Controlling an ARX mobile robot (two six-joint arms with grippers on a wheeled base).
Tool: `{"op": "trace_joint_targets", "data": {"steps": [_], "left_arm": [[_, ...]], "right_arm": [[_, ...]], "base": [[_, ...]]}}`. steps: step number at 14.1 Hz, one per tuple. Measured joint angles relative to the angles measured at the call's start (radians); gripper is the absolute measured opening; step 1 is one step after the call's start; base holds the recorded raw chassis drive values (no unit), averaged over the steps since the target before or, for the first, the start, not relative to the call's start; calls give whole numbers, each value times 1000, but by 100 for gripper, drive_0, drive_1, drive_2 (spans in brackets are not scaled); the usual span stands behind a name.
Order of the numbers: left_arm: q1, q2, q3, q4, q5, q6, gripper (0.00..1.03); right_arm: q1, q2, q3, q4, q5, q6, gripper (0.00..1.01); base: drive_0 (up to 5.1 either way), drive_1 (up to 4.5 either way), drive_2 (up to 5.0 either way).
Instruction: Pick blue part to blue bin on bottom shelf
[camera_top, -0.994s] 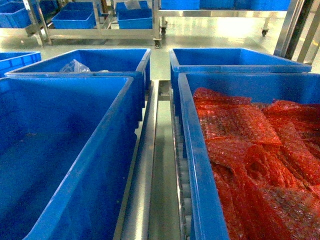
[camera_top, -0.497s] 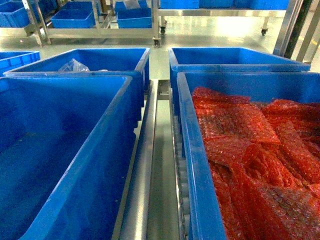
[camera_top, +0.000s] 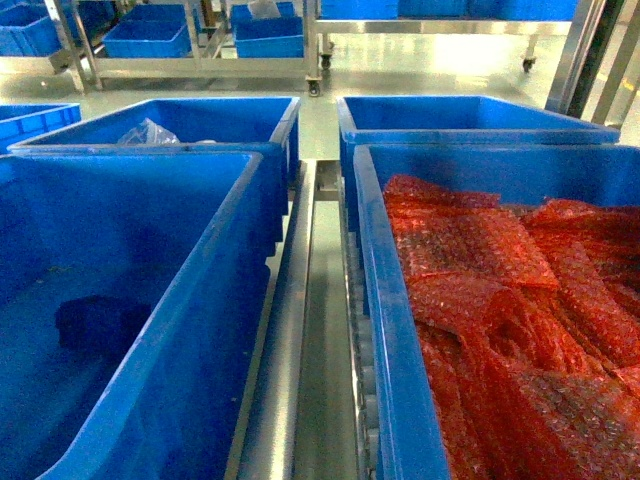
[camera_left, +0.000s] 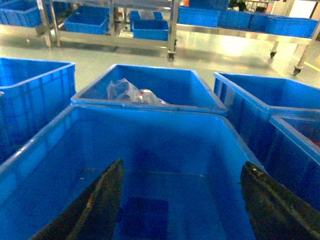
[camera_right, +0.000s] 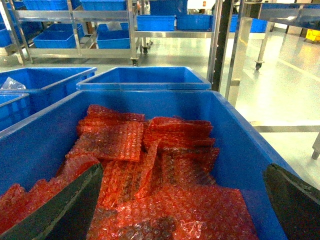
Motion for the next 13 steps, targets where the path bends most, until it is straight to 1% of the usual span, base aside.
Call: {"op": "trace_joint_targets", "data": {"steps": [1,2,3,4,5,6,7,8,9,10,13], "left_arm": [[23,-47,-34,5,19,43,55],[42,-92,-57,-5,40,62,40],[58,-140,-90,-29,61,73,24],[73,-180,-114,-50,74,74,9],[136,-228,-132,-78,148,76,2],[171,-270,-147,-100,153,76,2],[166,-309,-162,-127,166,77,2],[162,-346,-172,-156,168,77,2],[163,-405,-201,-156,167,77,2],[163,-433,-214,-192,167,77,2],[163,-540,-214,-282,167,77,2]], "right_arm": [[0,0,0,0,0,0,98],[0,0,0,0,0,0,98],[0,0,0,0,0,0,98],[0,0,0,0,0,0,98],[0,0,0,0,0,0,98],[0,0,0,0,0,0,98],[0,0,0,0,0,0,98],[0,0,0,0,0,0,98],[0,0,0,0,0,0,98],[0,0,0,0,0,0,98],[0,0,0,0,0,0,98]], "base": [[0,0,0],[0,0,0],[0,0,0],[0,0,0],[0,0,0],[0,0,0],[0,0,0],[0,0,0],[0,0,0],[0,0,0],[0,0,0]]}}
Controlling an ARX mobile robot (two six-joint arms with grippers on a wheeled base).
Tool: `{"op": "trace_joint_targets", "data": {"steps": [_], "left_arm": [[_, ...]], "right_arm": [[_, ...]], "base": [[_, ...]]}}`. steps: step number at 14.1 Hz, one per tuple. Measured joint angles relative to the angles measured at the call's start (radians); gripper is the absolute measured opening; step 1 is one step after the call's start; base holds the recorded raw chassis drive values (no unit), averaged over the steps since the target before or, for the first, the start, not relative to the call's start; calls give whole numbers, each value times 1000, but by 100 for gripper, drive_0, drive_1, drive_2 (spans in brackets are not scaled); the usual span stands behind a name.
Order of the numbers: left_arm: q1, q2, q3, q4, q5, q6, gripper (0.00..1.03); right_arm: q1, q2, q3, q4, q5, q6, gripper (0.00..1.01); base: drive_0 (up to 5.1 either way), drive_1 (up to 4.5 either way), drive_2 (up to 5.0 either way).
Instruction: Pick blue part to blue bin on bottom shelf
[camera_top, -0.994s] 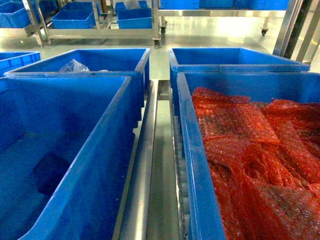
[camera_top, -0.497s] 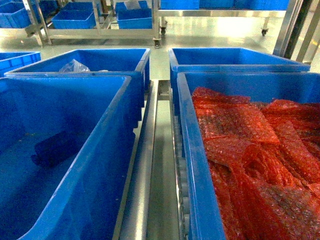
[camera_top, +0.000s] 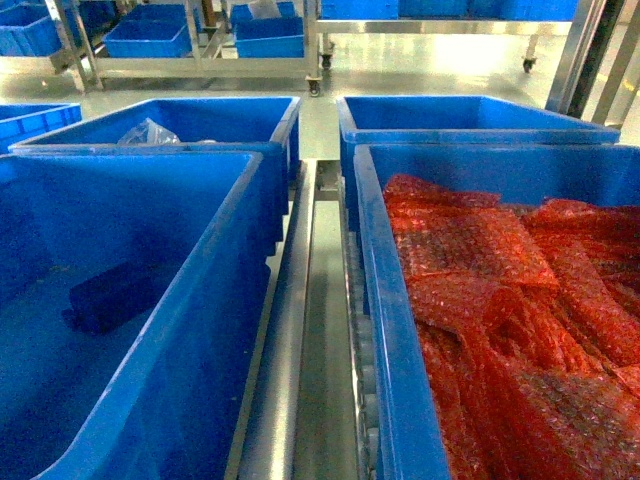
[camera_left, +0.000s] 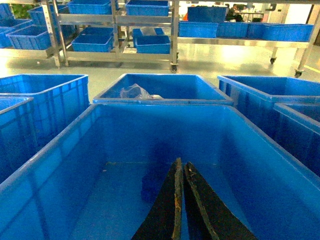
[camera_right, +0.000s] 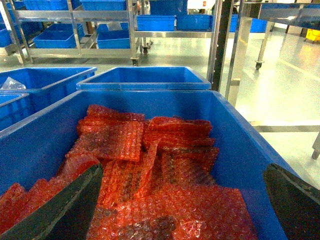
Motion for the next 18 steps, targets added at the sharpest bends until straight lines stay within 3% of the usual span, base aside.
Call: {"op": "trace_joint_targets", "data": {"steps": [8,9,13,14,15,18], "left_arm": [[0,-182,0,-191,0,0,2],[0,-271,0,-329,2,0,2],[0,-335,1,-355,0,1,2],[0,-335,1,-356,0,1,10],[0,-335,1,-356,0,1,28],[0,-335,1,-356,0,1,66]], "right_arm": [[0,0,0,0,0,0,98],[0,0,0,0,0,1,98],[0,0,0,0,0,0,98],[0,0,0,0,0,0,98],[0,0,0,0,0,0,98],[0,0,0,0,0,0,98]], "base": [[0,0,0],[0,0,0],[0,0,0],[0,0,0],[0,0,0],[0,0,0]]}}
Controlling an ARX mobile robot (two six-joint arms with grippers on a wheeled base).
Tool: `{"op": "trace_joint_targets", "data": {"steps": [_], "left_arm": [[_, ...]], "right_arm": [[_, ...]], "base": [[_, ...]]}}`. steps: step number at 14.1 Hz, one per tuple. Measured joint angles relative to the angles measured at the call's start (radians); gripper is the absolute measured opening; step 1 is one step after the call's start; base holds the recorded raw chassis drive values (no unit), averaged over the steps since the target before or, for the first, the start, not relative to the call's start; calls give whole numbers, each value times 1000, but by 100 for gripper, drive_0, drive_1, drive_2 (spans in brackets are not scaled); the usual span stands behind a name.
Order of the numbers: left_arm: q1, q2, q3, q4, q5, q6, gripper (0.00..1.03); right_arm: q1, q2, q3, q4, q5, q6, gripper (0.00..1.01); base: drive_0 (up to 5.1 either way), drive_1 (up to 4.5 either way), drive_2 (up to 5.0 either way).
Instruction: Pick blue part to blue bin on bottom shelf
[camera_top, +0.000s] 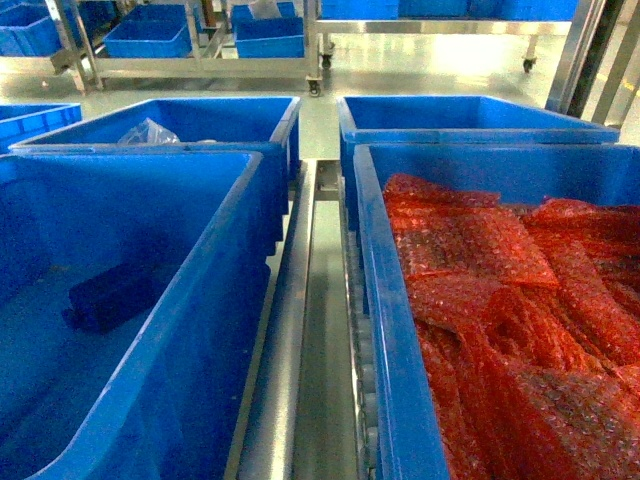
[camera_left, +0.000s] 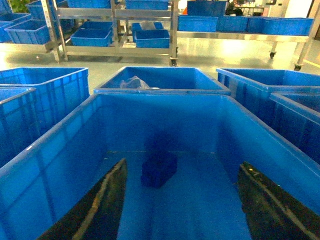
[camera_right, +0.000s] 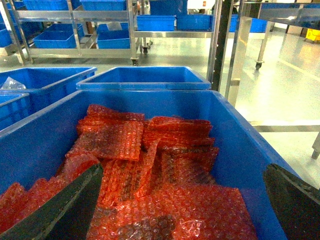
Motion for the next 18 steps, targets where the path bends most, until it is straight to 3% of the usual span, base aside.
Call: {"op": "trace_joint_targets", "data": {"steps": [3,18], "left_arm": [[0,0,0,0,0,1,100],[0,0,0,0,0,1,98]], "right_arm": [[0,0,0,0,0,0,98],[0,0,0,0,0,0,98]], "base": [[0,0,0],[0,0,0]]}}
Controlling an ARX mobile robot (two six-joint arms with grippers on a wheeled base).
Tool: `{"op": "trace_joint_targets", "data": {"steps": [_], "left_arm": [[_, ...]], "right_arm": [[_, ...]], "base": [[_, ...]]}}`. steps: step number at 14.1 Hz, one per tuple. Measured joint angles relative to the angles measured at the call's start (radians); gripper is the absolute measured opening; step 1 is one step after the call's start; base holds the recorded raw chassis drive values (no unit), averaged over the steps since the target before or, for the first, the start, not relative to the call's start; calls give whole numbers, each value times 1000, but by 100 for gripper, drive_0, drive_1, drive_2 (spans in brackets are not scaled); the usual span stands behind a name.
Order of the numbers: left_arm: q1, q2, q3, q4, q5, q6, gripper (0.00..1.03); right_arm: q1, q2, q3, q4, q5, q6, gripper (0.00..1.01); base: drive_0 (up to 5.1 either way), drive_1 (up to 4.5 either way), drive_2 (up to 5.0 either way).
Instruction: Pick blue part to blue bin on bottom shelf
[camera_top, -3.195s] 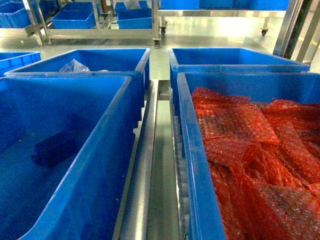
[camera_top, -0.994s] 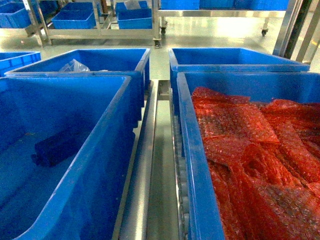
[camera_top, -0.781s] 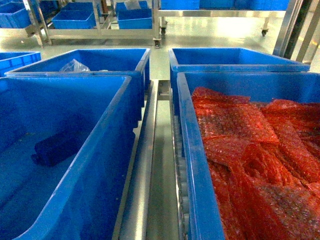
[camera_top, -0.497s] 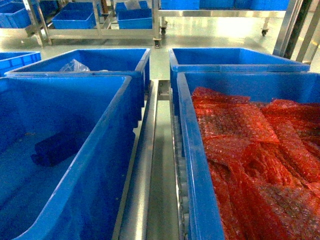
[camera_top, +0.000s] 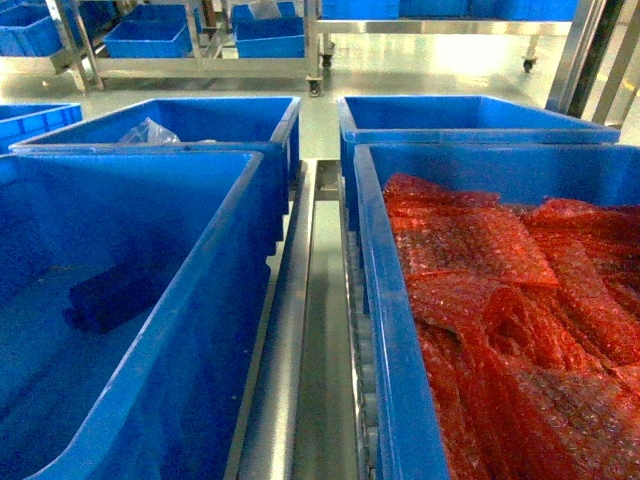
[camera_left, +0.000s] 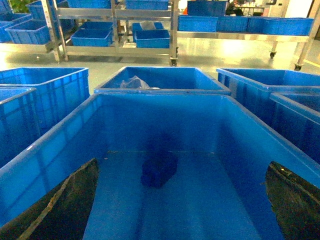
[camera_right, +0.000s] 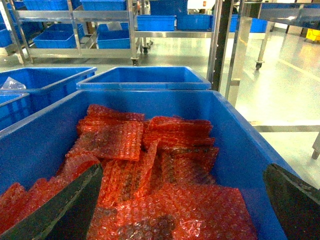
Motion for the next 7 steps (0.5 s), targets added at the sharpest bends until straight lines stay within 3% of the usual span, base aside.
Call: {"op": "trace_joint_targets", "data": {"steps": [7], "left_arm": [[0,0,0,0,0,0,98]], "right_arm": [[0,0,0,0,0,0,98]], "base": [[0,0,0]]}}
